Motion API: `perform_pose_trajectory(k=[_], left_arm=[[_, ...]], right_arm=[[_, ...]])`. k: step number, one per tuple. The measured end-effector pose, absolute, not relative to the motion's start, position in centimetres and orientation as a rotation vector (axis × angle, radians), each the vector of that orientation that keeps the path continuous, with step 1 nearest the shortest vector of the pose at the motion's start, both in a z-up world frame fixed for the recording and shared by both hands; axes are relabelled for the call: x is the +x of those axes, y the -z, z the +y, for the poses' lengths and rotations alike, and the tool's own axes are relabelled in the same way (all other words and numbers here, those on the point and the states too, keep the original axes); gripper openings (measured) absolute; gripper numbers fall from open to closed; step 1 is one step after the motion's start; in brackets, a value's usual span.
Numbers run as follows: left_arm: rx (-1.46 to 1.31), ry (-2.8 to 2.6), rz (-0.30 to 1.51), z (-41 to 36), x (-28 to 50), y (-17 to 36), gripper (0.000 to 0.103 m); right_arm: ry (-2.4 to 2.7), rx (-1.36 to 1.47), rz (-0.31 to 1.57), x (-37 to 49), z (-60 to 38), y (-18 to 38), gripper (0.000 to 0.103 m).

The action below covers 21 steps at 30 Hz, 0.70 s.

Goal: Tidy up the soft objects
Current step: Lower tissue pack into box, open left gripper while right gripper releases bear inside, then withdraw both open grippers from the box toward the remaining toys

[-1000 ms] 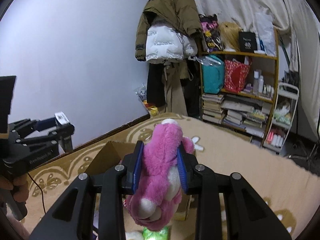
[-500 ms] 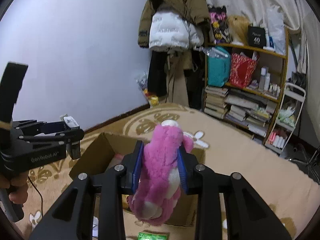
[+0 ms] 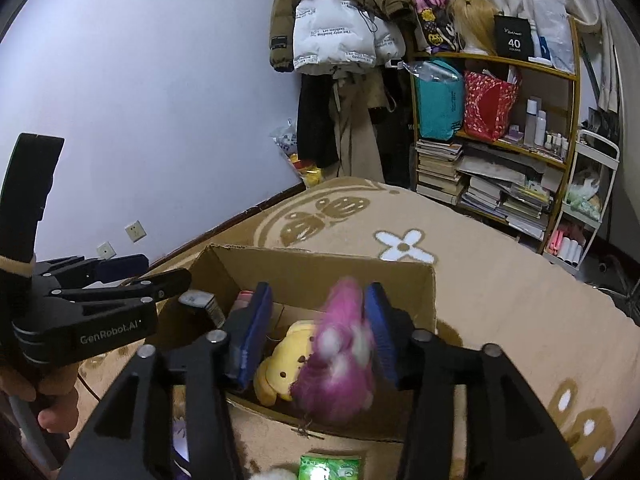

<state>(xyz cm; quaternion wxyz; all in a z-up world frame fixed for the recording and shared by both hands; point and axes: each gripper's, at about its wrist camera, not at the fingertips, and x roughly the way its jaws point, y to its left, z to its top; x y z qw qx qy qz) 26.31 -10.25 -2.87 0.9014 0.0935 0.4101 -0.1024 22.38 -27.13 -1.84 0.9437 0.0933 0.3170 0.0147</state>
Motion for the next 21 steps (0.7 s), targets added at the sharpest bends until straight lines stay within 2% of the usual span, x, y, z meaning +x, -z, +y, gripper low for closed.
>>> perform_pose_trajectory(k=[2, 5, 6, 7, 9, 11, 14, 15, 17, 21], left_arm=[[0.222, 0.198, 0.867, -10.3, 26.2, 3.0, 0.056], [0.259, 0.175, 0.859, -10.2, 25.9, 2.9, 0.057], [0.256, 0.179, 0.862, -10.1, 25.8, 2.8, 0.058], [0.25, 0.183, 0.864, -9.9, 25.7, 2.6, 0.059], [0.243, 0.181, 0.859, -9.5, 25.3, 2.2, 0.07], [0.248, 0.17, 0.852, -9.2, 24.9, 1.7, 0.071], [0.259, 0.162, 0.844, -8.6, 24.0, 1.0, 0.074], [0.261, 0.16, 0.84, -8.3, 23.5, 0.7, 0.082], [0.255, 0.156, 0.825, -7.8, 22.7, 0.2, 0.09], [0.233, 0.146, 0.801, -6.6, 20.8, -1.2, 0.094]], right_arm=[[-0.025, 0.184, 0.648, 22.2, -27.2, 1.8, 0.076], [-0.003, 0.174, 0.642, 21.9, -27.4, 1.8, 0.079], [0.002, 0.169, 0.639, 21.7, -27.5, 1.7, 0.083], [0.008, 0.165, 0.638, 21.6, -27.5, 1.6, 0.086], [0.014, 0.163, 0.637, 21.3, -27.7, 1.4, 0.093], [0.023, 0.166, 0.626, 20.9, -27.9, 1.0, 0.094], [0.046, 0.163, 0.611, 20.5, -28.1, 0.3, 0.103], [0.051, 0.164, 0.608, 20.3, -28.2, 0.1, 0.103], [0.057, 0.163, 0.595, 19.7, -28.2, -0.5, 0.103], [0.061, 0.159, 0.576, 18.5, -28.2, -1.5, 0.103]])
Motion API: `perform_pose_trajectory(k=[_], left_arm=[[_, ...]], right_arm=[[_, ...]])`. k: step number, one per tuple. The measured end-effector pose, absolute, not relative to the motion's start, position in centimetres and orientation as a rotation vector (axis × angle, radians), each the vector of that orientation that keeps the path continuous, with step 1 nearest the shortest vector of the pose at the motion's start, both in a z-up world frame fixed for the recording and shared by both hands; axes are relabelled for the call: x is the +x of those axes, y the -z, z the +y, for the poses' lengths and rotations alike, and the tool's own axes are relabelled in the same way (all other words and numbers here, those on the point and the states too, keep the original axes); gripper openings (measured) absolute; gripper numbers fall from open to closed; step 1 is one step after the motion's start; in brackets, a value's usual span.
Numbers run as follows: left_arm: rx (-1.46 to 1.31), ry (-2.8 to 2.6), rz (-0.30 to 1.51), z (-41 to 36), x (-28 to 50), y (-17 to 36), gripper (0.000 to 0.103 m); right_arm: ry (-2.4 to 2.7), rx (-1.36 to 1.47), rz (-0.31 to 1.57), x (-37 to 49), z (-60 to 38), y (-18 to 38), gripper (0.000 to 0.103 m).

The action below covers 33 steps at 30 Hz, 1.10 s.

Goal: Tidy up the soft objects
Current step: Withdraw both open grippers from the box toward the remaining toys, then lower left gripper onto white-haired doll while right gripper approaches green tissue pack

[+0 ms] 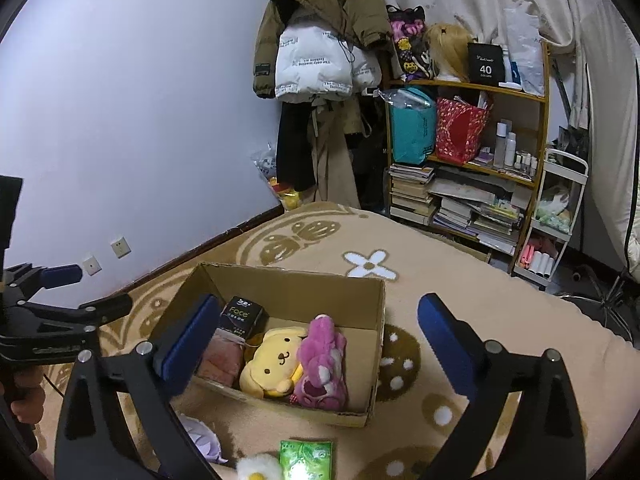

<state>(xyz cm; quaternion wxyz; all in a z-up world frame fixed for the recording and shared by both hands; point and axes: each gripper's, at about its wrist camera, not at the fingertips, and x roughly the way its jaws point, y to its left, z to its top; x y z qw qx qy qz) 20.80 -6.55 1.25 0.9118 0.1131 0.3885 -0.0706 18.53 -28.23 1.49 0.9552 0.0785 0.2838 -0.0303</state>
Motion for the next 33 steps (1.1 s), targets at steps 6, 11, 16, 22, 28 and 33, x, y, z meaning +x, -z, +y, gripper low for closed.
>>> perform_pose_trajectory(k=[6, 11, 16, 22, 28, 33], left_arm=[[0.241, 0.132, 0.758, -5.2, 17.6, -2.8, 0.096], [0.247, 0.11, 0.717, -4.4, 14.9, -4.1, 0.099], [0.242, 0.109, 0.697, -3.8, 12.9, -4.8, 0.102], [0.228, 0.11, 0.712, -3.3, 11.2, -4.2, 0.102], [0.235, 0.119, 0.739, -3.1, 10.6, -2.1, 0.102], [0.205, 0.127, 0.769, -2.4, 10.7, 0.0, 0.102]], right_arm=[[0.053, 0.182, 0.563, 16.5, -28.1, -2.4, 0.103], [0.052, 0.173, 0.556, 14.6, -27.4, -2.7, 0.103], [0.053, 0.183, 0.56, 13.0, -27.1, -2.5, 0.103], [0.052, 0.193, 0.562, 11.6, -26.8, -2.3, 0.103], [0.053, 0.189, 0.579, 10.6, -26.7, -1.5, 0.103], [0.049, 0.207, 0.596, 10.2, -26.9, -0.5, 0.103]])
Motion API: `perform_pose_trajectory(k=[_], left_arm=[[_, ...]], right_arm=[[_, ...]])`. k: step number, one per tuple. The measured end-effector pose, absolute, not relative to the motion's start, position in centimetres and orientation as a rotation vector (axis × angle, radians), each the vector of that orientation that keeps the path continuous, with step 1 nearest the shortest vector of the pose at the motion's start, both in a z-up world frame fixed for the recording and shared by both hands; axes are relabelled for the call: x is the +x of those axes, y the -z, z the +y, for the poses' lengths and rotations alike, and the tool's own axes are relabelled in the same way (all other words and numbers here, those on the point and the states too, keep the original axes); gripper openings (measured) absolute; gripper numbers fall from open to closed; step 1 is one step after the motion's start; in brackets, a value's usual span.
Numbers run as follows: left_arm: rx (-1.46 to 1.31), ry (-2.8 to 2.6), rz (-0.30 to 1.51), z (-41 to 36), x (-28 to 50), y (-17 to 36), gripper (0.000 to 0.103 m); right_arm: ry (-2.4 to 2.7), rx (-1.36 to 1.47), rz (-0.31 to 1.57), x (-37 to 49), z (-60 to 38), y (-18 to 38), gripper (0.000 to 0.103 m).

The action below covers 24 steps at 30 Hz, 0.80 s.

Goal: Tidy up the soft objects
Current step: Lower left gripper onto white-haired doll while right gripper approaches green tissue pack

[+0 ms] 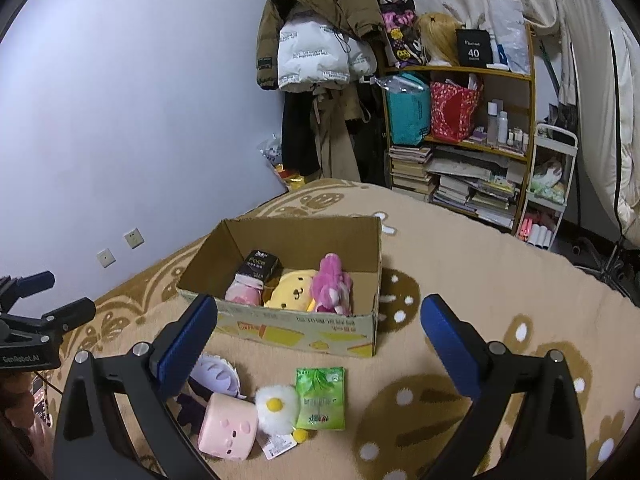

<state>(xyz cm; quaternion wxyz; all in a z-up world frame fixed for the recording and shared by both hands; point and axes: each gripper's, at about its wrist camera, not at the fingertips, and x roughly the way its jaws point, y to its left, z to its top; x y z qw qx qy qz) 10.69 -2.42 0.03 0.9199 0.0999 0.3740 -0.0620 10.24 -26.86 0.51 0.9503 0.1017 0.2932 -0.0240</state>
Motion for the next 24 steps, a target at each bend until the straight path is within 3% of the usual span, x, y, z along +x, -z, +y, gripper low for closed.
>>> perform_pose_trajectory(k=[24], left_arm=[[0.277, 0.178, 0.913, -4.2, 14.3, 8.2, 0.102]], right_arm=[[0.032, 0.246, 0.765, 12.4, -26.7, 9.5, 0.103]])
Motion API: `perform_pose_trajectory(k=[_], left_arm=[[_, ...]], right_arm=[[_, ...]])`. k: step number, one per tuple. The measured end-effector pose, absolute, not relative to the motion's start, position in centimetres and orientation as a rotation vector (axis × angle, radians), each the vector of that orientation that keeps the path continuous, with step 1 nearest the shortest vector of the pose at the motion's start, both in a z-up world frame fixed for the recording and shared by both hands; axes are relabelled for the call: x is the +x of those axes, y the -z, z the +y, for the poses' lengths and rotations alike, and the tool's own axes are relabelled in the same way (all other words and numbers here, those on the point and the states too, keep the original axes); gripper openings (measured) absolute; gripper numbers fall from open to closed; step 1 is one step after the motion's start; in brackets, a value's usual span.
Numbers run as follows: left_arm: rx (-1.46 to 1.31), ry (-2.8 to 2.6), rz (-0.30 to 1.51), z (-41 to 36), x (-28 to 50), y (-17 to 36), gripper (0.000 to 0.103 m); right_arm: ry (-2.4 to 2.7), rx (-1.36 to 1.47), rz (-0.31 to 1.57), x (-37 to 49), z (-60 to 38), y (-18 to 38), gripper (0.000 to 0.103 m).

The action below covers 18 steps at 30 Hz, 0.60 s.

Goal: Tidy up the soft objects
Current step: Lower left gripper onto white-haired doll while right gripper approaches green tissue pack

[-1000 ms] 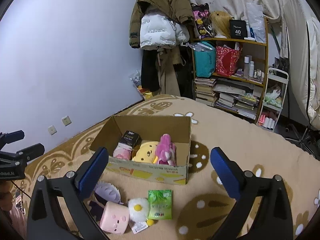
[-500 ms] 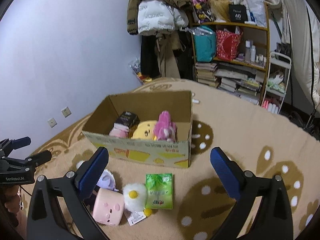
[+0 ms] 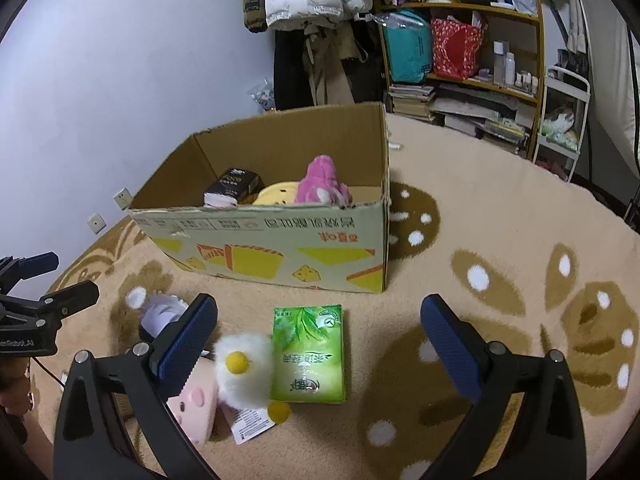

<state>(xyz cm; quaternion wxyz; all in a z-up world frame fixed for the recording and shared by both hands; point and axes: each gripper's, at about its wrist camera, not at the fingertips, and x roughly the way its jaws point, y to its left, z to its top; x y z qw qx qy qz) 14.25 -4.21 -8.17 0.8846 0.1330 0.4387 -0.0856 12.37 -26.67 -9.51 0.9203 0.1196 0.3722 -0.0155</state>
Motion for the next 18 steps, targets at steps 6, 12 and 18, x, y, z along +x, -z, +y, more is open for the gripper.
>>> perform_pose_trajectory(k=[6, 12, 18], left_arm=[[0.295, 0.185, 0.943, -4.8, 14.9, 9.5, 0.102], [0.291, 0.2, 0.984, -5.2, 15.4, 10.9, 0.102], [0.322, 0.198, 1.008, -5.7, 15.5, 12.0, 0.102]], right_arm=[[0.035, 0.246, 0.787, 13.4, -26.8, 11.2, 0.103], [0.029, 0.257, 0.8, 14.1, -26.9, 12.3, 0.103], [0.027, 0.299, 0.843, 14.5, -27.1, 14.1, 0.1]])
